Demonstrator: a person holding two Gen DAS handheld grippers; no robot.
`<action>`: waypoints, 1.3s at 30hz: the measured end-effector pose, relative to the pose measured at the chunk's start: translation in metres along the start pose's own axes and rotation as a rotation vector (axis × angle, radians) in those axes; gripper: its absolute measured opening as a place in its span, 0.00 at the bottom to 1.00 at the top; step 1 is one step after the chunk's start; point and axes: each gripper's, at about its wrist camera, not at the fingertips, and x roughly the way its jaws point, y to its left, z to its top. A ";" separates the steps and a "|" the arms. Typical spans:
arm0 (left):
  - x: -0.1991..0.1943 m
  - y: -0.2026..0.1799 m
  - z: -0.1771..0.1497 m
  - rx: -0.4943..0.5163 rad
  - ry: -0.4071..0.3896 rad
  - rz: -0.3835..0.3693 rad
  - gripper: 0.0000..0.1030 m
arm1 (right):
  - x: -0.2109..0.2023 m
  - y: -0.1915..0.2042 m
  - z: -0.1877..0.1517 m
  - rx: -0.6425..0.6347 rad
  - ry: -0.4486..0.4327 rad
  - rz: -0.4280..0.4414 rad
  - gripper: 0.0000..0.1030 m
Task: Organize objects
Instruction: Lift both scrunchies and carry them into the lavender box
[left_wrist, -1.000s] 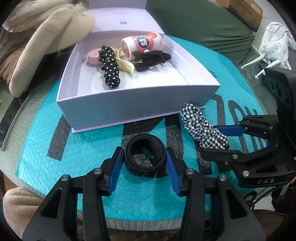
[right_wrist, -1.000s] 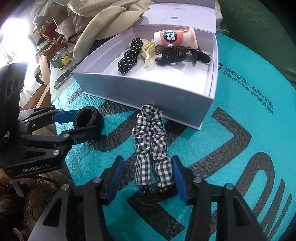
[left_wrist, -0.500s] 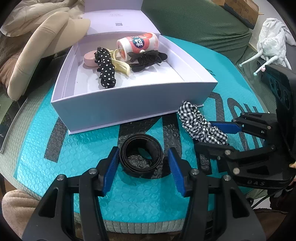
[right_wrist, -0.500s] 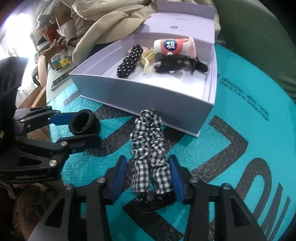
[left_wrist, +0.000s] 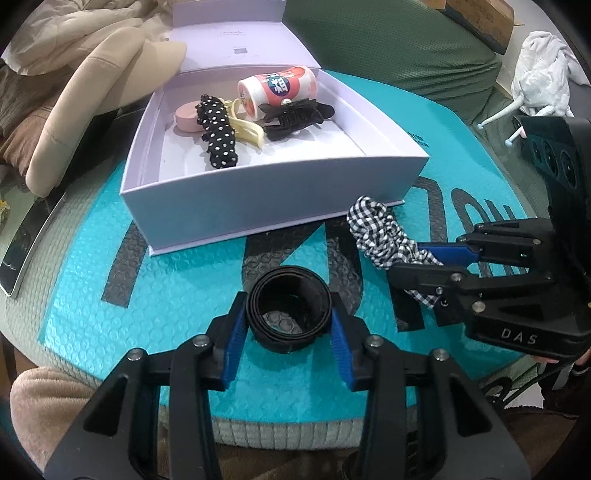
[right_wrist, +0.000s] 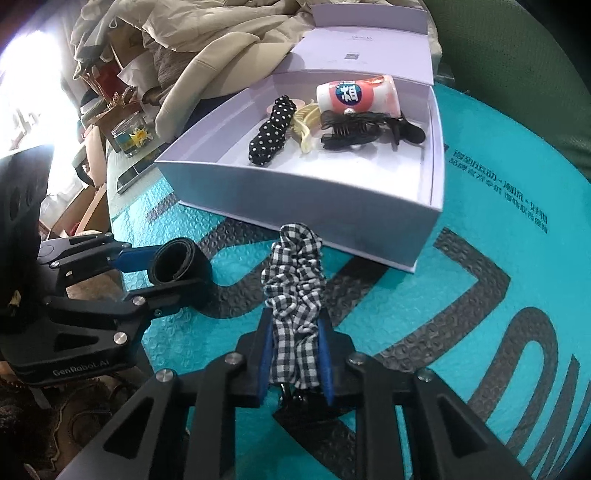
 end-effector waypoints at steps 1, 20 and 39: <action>-0.001 0.001 0.000 -0.005 -0.002 0.001 0.38 | -0.002 0.001 0.000 -0.003 0.001 0.000 0.21; -0.024 0.009 -0.004 -0.048 -0.030 0.022 0.38 | -0.020 0.017 0.004 -0.054 0.027 -0.038 0.21; -0.057 0.014 0.006 -0.044 -0.084 0.083 0.38 | -0.048 0.038 0.019 -0.126 -0.017 0.006 0.21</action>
